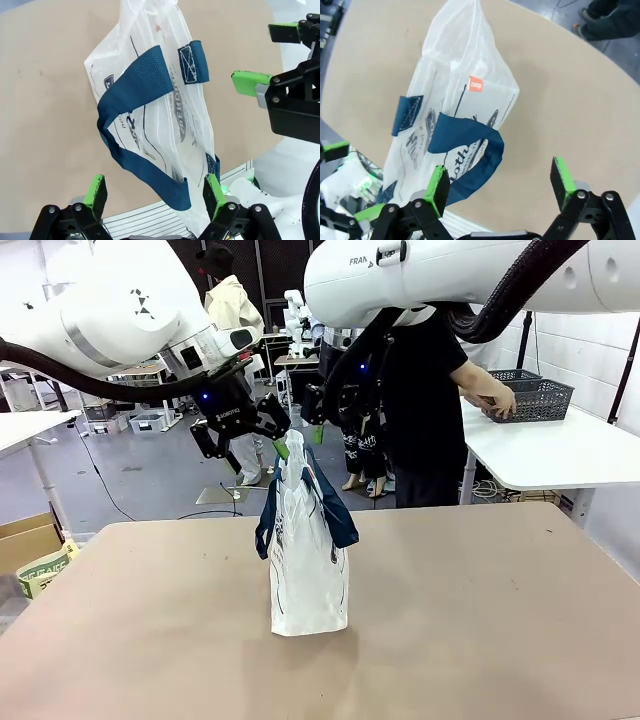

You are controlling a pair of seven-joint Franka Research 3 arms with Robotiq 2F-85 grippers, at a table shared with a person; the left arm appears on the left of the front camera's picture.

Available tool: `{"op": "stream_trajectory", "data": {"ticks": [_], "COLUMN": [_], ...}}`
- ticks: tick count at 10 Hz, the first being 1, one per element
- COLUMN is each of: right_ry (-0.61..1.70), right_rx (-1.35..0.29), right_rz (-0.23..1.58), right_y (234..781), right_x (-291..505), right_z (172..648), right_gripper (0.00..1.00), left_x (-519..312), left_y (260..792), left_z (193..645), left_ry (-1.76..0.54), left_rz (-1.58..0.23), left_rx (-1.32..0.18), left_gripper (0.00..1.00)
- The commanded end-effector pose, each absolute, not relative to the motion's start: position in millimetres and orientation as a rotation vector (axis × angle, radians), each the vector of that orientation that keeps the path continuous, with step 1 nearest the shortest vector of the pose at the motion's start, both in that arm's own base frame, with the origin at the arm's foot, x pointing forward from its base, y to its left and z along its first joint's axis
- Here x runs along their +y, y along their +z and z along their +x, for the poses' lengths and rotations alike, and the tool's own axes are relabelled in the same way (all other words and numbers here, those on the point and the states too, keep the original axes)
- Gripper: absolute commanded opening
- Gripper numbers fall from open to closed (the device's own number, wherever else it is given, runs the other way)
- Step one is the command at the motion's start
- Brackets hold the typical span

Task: Transfer purchased items from the store into the shopping bag.
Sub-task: Open the Reusable shopping bag in the center of the table.

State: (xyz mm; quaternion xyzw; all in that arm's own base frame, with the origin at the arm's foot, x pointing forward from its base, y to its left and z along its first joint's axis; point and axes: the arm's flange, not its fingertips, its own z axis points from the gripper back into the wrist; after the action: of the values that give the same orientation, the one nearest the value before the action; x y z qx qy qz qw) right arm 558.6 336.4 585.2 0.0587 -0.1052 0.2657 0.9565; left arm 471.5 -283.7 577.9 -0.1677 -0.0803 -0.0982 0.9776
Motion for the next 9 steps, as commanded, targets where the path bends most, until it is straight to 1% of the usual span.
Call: {"op": "stream_trajectory", "data": {"ticks": [1, 5, 6, 8, 9], "right_ry": [0.52, 0.52, 0.531, 0.475, 0.484], "right_rx": [-0.208, -0.208, -0.211, -0.214, -0.211], "right_rz": [0.103, 0.103, 0.115, 0.169, 0.19], "right_y": [581.6, 581.6, 584.4, 592.3, 593.0], "right_x": [327.6, 327.6, 331.2, 344.6, 349.7], "right_z": [553.5, 553.5, 559.5, 559.6, 558.7], "right_gripper": [1.0, 1.0, 1.0, 1.0, 1.0], "left_x": [-283.1, -283.1, -285.8, -284.0, -286.0], "left_y": [581.5, 581.5, 579.5, 578.0, 578.2], "left_z": [467.9, 467.9, 469.5, 478.1, 479.2], "left_ry": [-0.204, -0.204, -0.203, -0.117, -0.11], "left_rz": [-0.338, -0.338, -0.338, -0.345, -0.355], "left_rx": [-0.166, -0.166, -0.164, -0.132, -0.141], "left_gripper": [1.0, 1.0, 1.0, 1.0, 1.0]}}
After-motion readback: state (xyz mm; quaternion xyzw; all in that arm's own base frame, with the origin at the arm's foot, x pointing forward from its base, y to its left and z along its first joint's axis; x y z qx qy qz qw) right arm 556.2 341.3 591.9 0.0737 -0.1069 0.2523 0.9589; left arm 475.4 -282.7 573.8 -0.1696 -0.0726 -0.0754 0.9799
